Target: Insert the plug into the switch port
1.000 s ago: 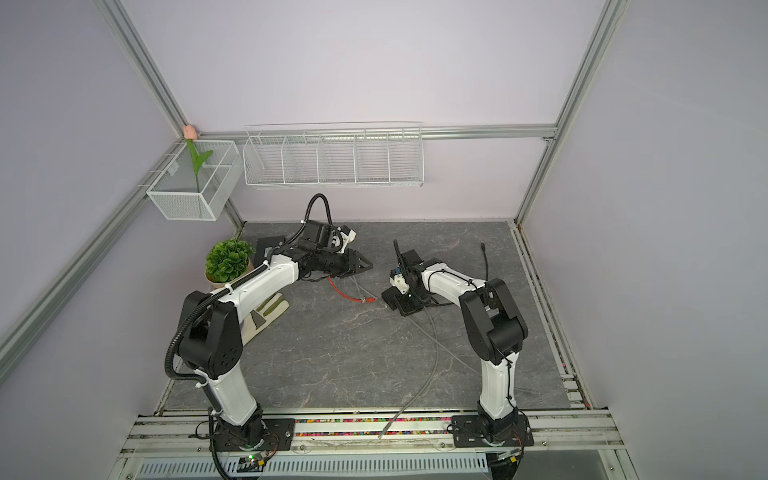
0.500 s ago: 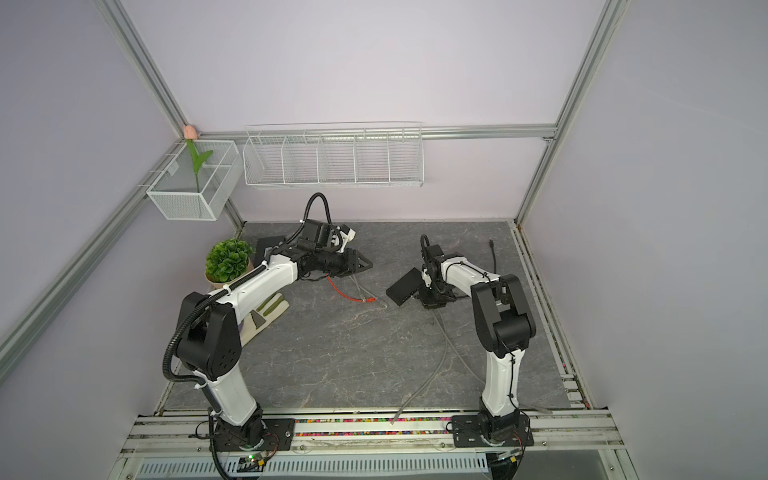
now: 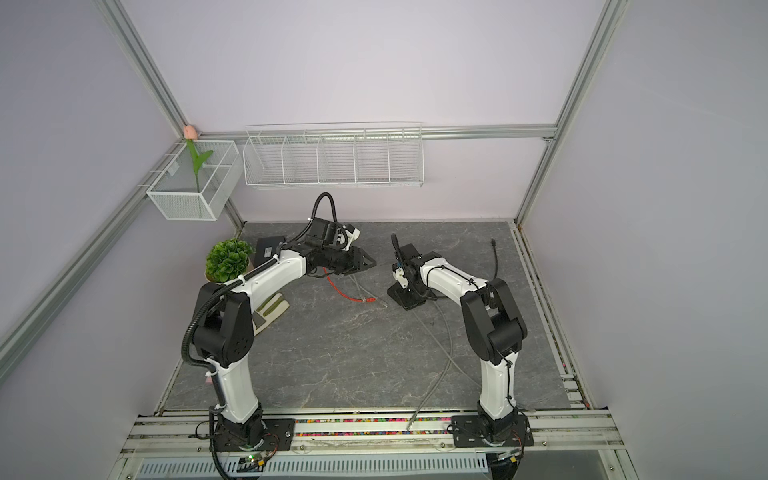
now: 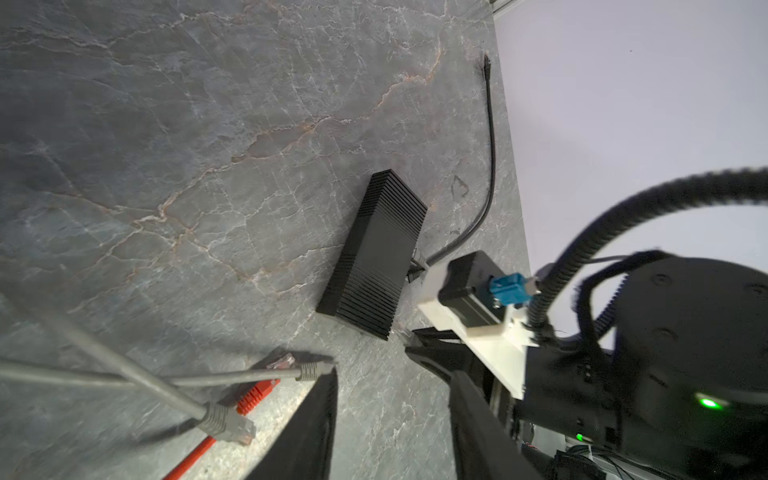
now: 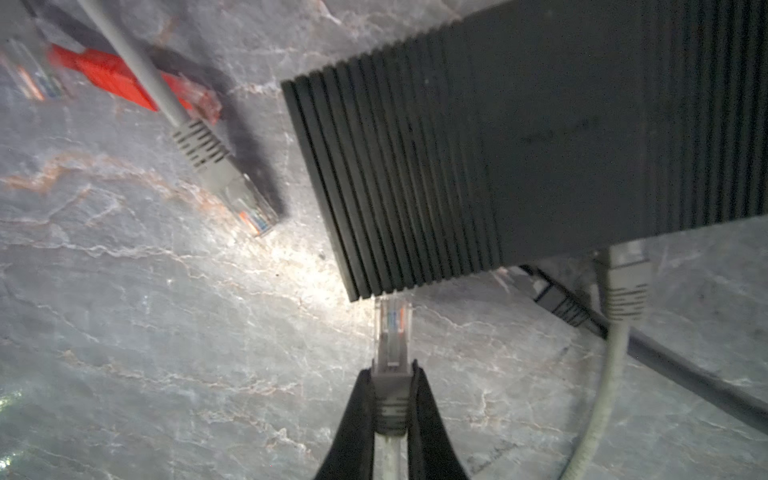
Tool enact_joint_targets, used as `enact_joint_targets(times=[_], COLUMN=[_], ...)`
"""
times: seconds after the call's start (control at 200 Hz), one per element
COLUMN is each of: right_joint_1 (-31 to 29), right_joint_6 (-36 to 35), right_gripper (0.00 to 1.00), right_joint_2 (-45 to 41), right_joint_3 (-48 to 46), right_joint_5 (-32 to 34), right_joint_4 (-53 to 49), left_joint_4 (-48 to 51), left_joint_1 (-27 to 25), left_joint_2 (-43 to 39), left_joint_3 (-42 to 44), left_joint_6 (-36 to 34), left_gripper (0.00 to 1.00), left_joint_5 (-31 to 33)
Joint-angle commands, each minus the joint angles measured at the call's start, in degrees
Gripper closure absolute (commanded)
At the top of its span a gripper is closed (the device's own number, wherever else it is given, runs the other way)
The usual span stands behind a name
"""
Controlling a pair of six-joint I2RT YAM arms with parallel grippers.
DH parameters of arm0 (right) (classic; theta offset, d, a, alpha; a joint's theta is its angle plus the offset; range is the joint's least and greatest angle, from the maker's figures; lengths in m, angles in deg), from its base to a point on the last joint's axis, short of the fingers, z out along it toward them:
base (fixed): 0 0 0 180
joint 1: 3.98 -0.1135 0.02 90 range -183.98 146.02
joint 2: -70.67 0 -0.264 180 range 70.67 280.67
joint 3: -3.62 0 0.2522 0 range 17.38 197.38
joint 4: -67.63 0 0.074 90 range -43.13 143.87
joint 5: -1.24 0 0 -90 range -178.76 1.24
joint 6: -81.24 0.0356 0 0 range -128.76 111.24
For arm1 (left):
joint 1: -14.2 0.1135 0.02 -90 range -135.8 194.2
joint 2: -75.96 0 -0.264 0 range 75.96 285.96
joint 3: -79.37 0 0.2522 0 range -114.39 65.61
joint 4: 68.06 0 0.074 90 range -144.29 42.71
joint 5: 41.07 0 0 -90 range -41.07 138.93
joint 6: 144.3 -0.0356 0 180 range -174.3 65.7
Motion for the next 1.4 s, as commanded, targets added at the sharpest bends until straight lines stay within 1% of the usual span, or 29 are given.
enact_joint_targets(times=[0.0, 0.15, 0.35, 0.57, 0.695, 0.8, 1.135, 1.255, 1.395], right_joint_1=[0.1, 0.1, 0.3, 0.2, 0.4, 0.9, 1.1, 1.1, 1.2], right_joint_6=[-2.4, -3.5, -5.6, -9.1, -12.0, -13.2, -16.0, -16.3, -16.4], right_gripper=[0.93, 0.93, 0.93, 0.93, 0.93, 0.93, 0.93, 0.93, 0.93], right_joint_2=[1.3, -0.3, 0.0, -1.6, -2.2, -3.2, -4.8, -4.8, -5.7], right_joint_3=[1.2, -2.0, -4.0, -8.4, -10.6, -12.2, -13.0, -12.7, -12.7], right_joint_5=[0.2, 1.0, 3.4, 2.4, 1.7, 1.0, -0.4, -1.0, -1.0], right_joint_4=[-1.4, 0.4, 0.9, 8.8, 12.9, 15.6, 17.9, 18.2, 18.6], left_joint_4=[1.6, 2.0, 4.4, 5.3, 5.2, 5.4, 5.7, 6.7, 8.0], left_joint_1=[-0.4, -0.7, -2.0, -3.2, -3.9, -4.2, -4.4, -4.4, -4.4], left_joint_2=[3.0, 6.8, 11.7, 15.6, 17.2, 18.4, 21.4, 22.5, 24.4], left_joint_3=[-2.8, -5.0, -9.4, -11.7, -12.3, -12.5, -14.0, -15.2, -17.1], left_joint_6=[-1.9, -2.6, -4.4, -4.6, -4.7, -4.9, -5.9, -6.5, -7.6], left_gripper=[0.54, 0.54, 0.54, 0.55, 0.57, 0.58, 0.63, 0.64, 0.68], left_joint_5=[-0.6, -1.1, -1.5, -3.0, -3.3, -3.8, -8.5, -8.9, -9.9])
